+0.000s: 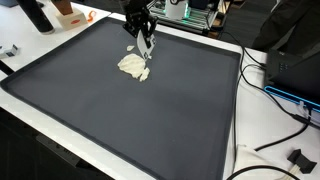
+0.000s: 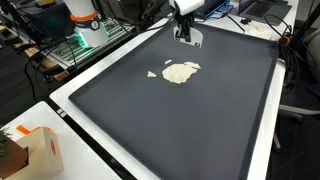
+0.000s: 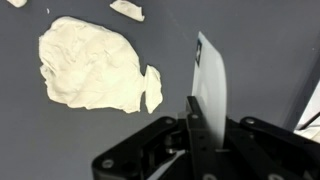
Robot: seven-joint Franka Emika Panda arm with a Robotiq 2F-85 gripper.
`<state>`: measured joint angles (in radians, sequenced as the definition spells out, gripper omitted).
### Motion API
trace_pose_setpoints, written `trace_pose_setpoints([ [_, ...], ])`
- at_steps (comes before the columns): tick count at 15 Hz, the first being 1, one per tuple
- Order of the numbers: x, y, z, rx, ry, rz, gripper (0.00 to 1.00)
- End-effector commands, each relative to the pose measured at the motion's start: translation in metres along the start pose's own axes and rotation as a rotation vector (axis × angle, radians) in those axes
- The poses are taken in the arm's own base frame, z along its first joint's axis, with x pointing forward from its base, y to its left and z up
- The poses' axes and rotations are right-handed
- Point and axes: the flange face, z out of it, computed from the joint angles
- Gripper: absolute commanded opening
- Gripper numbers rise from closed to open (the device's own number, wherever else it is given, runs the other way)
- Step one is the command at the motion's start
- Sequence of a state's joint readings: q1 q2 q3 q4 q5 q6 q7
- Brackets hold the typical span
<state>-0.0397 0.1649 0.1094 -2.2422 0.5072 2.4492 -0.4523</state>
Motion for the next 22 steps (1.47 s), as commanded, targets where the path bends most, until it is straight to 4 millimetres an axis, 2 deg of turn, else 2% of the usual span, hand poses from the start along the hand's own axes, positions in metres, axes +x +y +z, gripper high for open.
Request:
trace_pose_setpoints([
  [1, -0.013, 0.016, -0.001, 0.065, -0.025, 0.047, 0.01],
  [15, -0.025, 0.074, 0.007, 0.2, 0.019, 0.189, 0.01],
  [22, -0.038, 0.101, 0.015, 0.282, 0.03, 0.285, 0.01],
])
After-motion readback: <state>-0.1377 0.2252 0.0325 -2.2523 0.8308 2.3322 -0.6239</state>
